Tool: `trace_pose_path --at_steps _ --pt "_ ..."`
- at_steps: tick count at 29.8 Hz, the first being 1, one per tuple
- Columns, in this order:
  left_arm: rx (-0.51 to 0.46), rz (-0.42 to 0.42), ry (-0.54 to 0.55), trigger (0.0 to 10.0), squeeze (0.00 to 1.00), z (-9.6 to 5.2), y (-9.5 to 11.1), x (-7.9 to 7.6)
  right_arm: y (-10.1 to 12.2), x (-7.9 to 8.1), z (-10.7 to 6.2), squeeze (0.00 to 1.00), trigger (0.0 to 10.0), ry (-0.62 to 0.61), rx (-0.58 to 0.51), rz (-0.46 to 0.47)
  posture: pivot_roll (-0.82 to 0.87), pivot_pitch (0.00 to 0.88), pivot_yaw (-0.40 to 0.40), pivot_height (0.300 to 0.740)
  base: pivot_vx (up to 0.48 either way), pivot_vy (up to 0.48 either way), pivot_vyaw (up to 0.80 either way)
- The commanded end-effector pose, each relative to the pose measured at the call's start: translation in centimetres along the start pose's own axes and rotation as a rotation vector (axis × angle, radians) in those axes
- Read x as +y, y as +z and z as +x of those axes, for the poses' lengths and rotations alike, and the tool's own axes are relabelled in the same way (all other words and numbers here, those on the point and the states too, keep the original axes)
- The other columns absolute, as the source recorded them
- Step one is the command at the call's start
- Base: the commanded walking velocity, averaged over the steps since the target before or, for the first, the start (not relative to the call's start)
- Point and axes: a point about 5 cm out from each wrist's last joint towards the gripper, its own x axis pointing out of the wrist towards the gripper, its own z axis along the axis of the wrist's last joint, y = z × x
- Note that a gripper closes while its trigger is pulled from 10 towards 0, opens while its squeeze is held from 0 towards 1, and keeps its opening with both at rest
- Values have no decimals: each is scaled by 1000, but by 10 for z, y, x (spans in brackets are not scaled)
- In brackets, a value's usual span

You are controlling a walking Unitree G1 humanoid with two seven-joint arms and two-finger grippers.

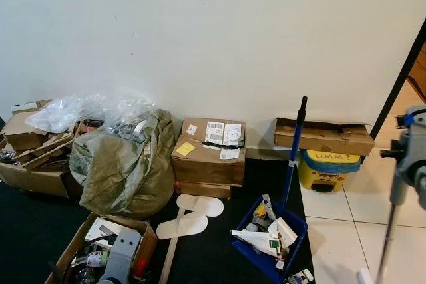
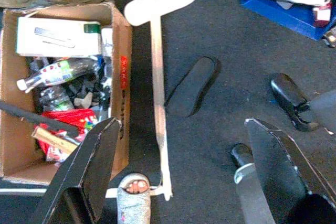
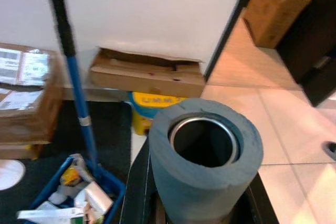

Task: Sweep floor

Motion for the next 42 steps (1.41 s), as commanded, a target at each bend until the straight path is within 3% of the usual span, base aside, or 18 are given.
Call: trace_pose_path --at_steps 1,7,16,17,21,25,30,35,42 --pt "16 2 9 10000 0 -3 -6 5 8 7 2 0 10000 10 -67 6 -149 71 108 740 0 0 0" --pt "22 13 10 10000 0 -7 -13 9 3 29 2 0 10000 30 -192 -93 -126 112 119 740 0 0 0" --pt "32 23 19 10000 0 -11 -19 18 -10 54 2 0 10000 108 -187 -153 -93 144 125 740 0 0 0" --pt "32 26 23 10000 0 -12 -19 20 -13 63 2 0 10000 146 -180 -138 -88 150 125 740 0 0 0" --pt "32 28 26 10000 0 -13 -19 22 -16 73 1 0 10000 189 -175 -110 -87 145 123 740 0 0 0" --pt "34 31 31 10000 0 -14 -20 24 -29 101 -2 0 10000 327 -137 -8 -87 129 119 740 0 0 0" --pt "34 31 33 10000 0 -14 -20 25 -38 117 -6 0 10000 397 -91 26 -84 133 127 740 0 0 0" --pt "37 31 33 10000 0 -14 -20 26 -42 130 -11 0 10000 468 -35 99 -86 129 128 740 0 0 0" --pt "44 32 31 10000 0 -15 -22 26 -43 135 -18 0 10000 566 57 193 -93 128 128 740 0 0 0"
